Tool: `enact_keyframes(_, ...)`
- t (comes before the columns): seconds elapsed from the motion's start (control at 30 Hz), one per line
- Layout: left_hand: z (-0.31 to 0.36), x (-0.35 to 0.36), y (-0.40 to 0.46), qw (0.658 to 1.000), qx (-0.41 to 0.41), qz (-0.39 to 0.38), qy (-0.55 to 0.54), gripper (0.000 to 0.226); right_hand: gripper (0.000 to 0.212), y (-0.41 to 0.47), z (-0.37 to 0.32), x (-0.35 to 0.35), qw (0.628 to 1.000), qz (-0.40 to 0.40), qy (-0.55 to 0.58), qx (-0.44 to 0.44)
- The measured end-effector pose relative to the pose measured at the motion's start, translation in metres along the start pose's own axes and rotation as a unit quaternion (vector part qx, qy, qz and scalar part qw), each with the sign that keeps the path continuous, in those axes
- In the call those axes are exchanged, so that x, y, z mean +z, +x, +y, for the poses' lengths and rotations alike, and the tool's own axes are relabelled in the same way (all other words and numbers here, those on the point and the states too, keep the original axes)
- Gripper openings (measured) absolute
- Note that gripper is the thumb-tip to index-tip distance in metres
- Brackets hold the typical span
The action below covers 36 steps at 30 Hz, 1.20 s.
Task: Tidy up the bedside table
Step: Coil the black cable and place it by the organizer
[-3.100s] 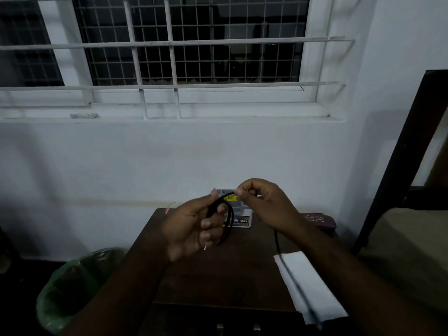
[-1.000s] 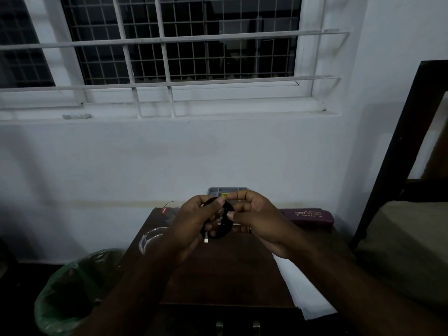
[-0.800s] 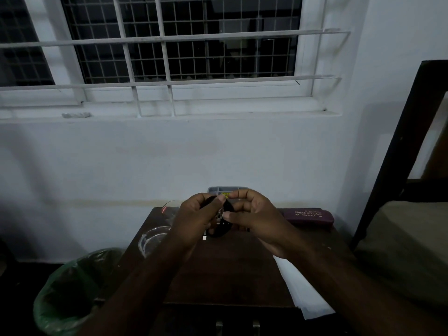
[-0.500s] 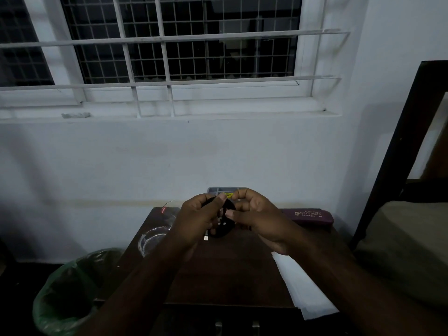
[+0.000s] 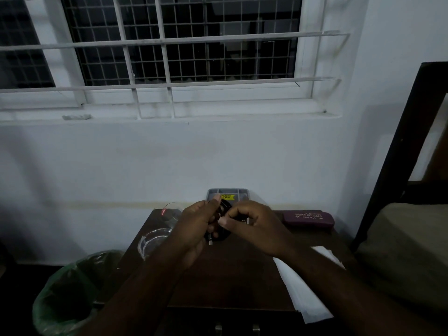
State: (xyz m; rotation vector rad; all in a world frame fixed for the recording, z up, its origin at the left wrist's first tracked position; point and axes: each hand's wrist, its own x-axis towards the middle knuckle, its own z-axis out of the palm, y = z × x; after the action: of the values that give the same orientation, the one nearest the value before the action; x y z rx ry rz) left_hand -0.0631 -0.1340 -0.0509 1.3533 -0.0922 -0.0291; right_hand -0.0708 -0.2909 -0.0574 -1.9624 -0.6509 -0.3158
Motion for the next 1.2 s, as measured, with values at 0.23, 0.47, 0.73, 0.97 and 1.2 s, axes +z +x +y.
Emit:
enact_keyframes(0.23,-0.004,0.0,0.002,0.999,0.029,0.001,0.042,0.045,0.01,0.003,0.0,0.003,0.999,0.023,-0.043,0.001)
enact_keyframes(0.47,-0.008,-0.014,0.01,0.958,0.144,0.082,0.234,0.037,0.02,0.006,-0.019,-0.007,0.994,-0.063,-0.03,0.086)
enact_keyframes(0.73,-0.005,-0.021,0.006,0.988,0.035,-0.055,0.141,0.037,0.014,0.009,-0.005,-0.045,0.978,-0.109,-0.175,0.001)
enact_keyframes(0.97,-0.008,-0.008,0.002,0.987,-0.06,-0.143,-0.048,0.031,0.017,0.009,0.014,-0.023,0.974,0.088,-0.199,-0.06)
enact_keyframes(1.2,-0.008,0.002,0.005,0.992,-0.02,-0.082,-0.097,0.031,0.022,0.008,0.0,-0.003,0.964,0.049,0.181,0.186)
